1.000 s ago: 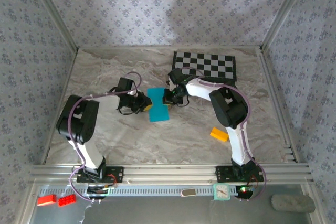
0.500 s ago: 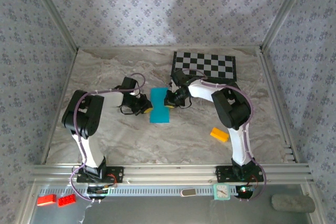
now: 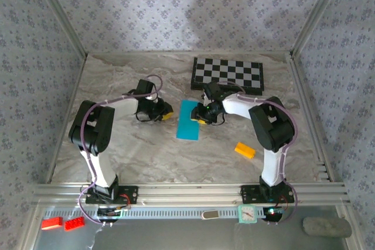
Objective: Fold a paper plane with a square sheet of paper (pick it up from the middle)
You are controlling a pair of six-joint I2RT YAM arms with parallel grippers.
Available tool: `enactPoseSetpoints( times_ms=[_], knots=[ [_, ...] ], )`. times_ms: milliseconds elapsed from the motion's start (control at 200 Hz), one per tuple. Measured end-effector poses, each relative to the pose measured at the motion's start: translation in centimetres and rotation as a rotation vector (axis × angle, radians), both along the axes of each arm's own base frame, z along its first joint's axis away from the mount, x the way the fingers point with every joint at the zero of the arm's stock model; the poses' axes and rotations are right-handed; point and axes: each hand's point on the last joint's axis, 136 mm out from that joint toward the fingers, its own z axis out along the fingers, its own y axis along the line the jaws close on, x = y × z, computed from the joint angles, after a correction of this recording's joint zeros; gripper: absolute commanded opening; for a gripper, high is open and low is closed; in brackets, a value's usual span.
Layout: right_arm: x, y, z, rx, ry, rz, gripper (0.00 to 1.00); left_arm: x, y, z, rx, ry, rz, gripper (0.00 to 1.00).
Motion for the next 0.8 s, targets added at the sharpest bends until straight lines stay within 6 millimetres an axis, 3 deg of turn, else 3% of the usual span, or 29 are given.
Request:
enactPoseSetpoints(
  times_ms=[255, 450, 585, 800],
  knots=[
    [0.2, 0.1, 0.1, 0.009, -0.007, -0.010, 0.38, 1.8, -3.3, 1.6, -0.067, -0.038, -0.063, 0.24],
    [0.8, 0.6, -0.1, 0.009, -0.012, 0.012, 0.31, 1.8, -5.4, 0.9, -0.058, -0.024, -0.133, 0.23],
    [1.5, 1.0, -0.4, 0.002, -0.036, 0.069, 0.26, 1.4, -5.2, -0.7, -0.012, 0.016, -0.152, 0.20],
    [2.1, 1.2, -0.2, 0.026, -0.073, 0.156, 0.29, 0.7, -3.4, -2.7, 0.090, 0.073, -0.120, 0.14]
  ],
)
